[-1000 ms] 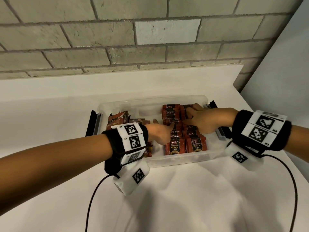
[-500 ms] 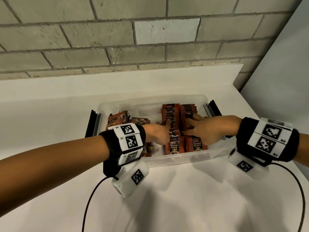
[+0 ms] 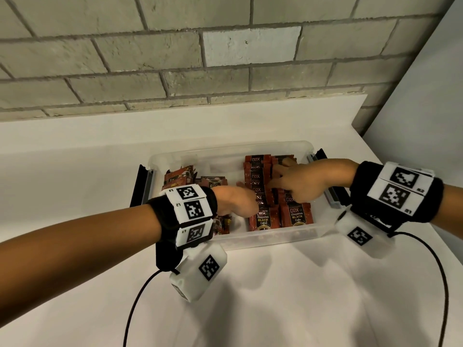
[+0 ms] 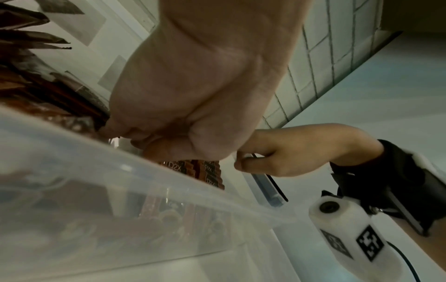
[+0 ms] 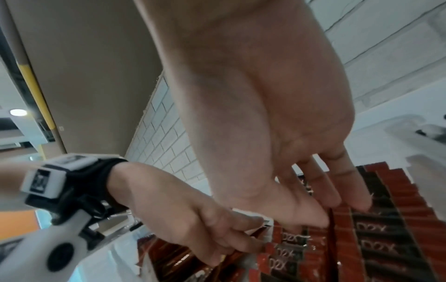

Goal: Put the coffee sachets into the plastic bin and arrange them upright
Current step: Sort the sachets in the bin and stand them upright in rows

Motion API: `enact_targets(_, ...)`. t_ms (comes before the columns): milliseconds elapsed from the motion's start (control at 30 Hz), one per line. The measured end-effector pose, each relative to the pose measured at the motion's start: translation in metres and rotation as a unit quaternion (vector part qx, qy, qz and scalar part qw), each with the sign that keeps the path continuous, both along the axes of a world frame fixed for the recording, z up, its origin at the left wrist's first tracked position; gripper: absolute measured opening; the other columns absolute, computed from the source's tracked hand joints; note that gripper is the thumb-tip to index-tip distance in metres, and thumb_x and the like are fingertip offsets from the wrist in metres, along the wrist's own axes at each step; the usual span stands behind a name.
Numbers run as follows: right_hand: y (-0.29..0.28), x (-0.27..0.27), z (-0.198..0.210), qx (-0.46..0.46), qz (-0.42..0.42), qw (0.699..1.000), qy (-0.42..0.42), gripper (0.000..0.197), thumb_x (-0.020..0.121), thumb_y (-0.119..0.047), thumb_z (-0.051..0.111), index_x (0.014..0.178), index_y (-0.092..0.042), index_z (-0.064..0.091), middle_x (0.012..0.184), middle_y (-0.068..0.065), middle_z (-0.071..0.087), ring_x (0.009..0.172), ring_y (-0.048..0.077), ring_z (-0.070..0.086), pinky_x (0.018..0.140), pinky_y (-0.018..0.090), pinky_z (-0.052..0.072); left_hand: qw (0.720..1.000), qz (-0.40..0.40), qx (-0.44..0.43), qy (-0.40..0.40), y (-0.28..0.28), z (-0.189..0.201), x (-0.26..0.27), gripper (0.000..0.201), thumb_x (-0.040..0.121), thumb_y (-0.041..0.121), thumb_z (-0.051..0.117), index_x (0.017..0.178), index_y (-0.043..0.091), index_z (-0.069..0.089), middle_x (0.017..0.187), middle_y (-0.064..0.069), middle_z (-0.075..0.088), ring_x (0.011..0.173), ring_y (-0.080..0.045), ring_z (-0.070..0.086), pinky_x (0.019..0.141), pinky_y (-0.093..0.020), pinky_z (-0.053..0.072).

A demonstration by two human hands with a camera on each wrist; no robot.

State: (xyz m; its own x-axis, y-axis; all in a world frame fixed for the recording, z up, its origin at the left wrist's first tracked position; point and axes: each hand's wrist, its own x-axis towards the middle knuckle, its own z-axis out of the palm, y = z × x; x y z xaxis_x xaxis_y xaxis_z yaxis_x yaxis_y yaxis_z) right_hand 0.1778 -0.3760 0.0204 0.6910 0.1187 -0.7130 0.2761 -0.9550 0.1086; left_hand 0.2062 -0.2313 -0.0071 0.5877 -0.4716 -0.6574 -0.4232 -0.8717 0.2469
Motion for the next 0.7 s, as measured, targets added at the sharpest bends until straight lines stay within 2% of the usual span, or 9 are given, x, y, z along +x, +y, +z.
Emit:
enact_targets(100,0.004,-0.007,0.000,0.003,0.024,0.998,0.066,0.068,0.088,-0.002,0.035,0.150,-0.025,0.016,0.151,0.007,0.017,0.139,0.034,0.008,0.114,0.049,0.022,0.999,0.017,0.010,0.042,-0.002,-0.001,-0.004,0.048,0.100,0.006,0.027,0.146,-0.006,0.018,0.155,-0.020,0.016,0.136,-0.026,0.028,0.108,-0.028,0.028)
enact_targets(300,0.006,-0.013,0.000,0.010,0.032,0.995,0.094,0.070,0.089,-0.001,0.034,0.151,-0.025,0.012,0.157,0.002,0.009,0.142,0.031,0.005,0.117,0.047,0.013,0.991,0.086,-0.031,0.100,-0.001,0.000,-0.007,0.041,0.098,0.003,0.030,0.139,0.000,0.034,0.142,-0.012,0.036,0.128,-0.025,0.038,0.103,-0.030,0.035)
enact_targets(400,0.000,-0.012,0.003,0.030,0.015,0.997,0.076,0.069,0.091,-0.003,0.036,0.152,-0.024,0.010,0.158,0.001,0.009,0.144,0.027,0.005,0.118,0.045,0.013,0.976,0.127,-0.046,0.172,0.002,-0.002,-0.006,0.024,0.095,-0.002,0.031,0.103,0.009,0.051,0.110,-0.006,0.041,0.100,-0.019,0.041,0.078,-0.023,0.037)
enact_targets(500,0.001,-0.013,0.003,0.028,0.002,0.995,0.093,0.069,0.092,-0.002,0.037,0.152,-0.017,0.008,0.159,0.004,0.008,0.146,0.023,0.008,0.119,0.037,0.014,0.958,0.177,-0.082,0.211,0.000,-0.005,-0.009,0.027,0.091,-0.014,0.027,0.081,0.004,0.045,0.080,-0.005,0.039,0.073,-0.016,0.042,0.064,-0.015,0.044)
enact_targets(567,0.003,-0.016,0.001,0.028,-0.004,0.994,0.109,0.070,0.091,-0.001,0.037,0.152,-0.015,0.007,0.159,0.004,0.009,0.146,0.021,0.010,0.119,0.035,0.016,0.938,0.225,-0.117,0.235,-0.001,-0.002,-0.013,0.033,0.089,-0.019,0.025,0.092,0.002,0.050,0.084,-0.003,0.041,0.088,-0.023,0.043,0.092,-0.021,0.046)
enact_targets(600,0.003,-0.017,-0.001,0.029,-0.003,0.993,0.116,0.070,0.091,0.000,0.037,0.152,-0.016,0.008,0.160,0.004,0.009,0.146,0.021,0.011,0.119,0.035,0.017,0.932,0.236,-0.125,0.245,-0.001,-0.003,-0.013,0.035,0.088,-0.020,0.025,0.108,-0.003,0.049,0.086,-0.002,0.021,0.097,-0.023,0.044,0.101,-0.026,0.040)
enact_targets(633,0.004,-0.017,-0.001,0.030,-0.002,0.992,0.121,0.070,0.091,-0.001,0.037,0.152,-0.017,0.008,0.160,0.002,0.009,0.146,0.021,0.012,0.119,0.035,0.018,0.929,0.241,-0.129,0.249,-0.001,-0.001,-0.013,0.039,0.087,-0.020,0.025,0.117,-0.006,0.045,0.128,-0.018,0.035,0.107,-0.024,0.047,0.102,-0.031,0.038)
enact_targets(667,0.002,-0.018,-0.002,0.034,-0.002,0.991,0.127,0.070,0.091,-0.001,0.038,0.152,-0.018,0.009,0.160,0.001,0.010,0.146,0.020,0.012,0.119,0.035,0.018,0.930,0.236,-0.133,0.249,-0.002,-0.001,-0.013,0.045,0.086,-0.021,0.026,0.125,-0.006,0.042,0.116,-0.015,0.047,0.112,-0.029,0.049,0.102,-0.033,0.038)
enact_targets(700,0.001,-0.017,0.000,0.035,-0.007,0.991,0.130,0.070,0.091,-0.001,0.037,0.152,-0.019,0.009,0.160,0.000,0.010,0.146,0.019,0.012,0.119,0.034,0.017,0.932,0.228,-0.133,0.248,-0.001,0.002,-0.013,0.051,0.086,-0.021,0.026,0.133,-0.005,0.036,0.132,-0.021,0.041,0.123,-0.033,0.044,0.105,-0.037,0.036)
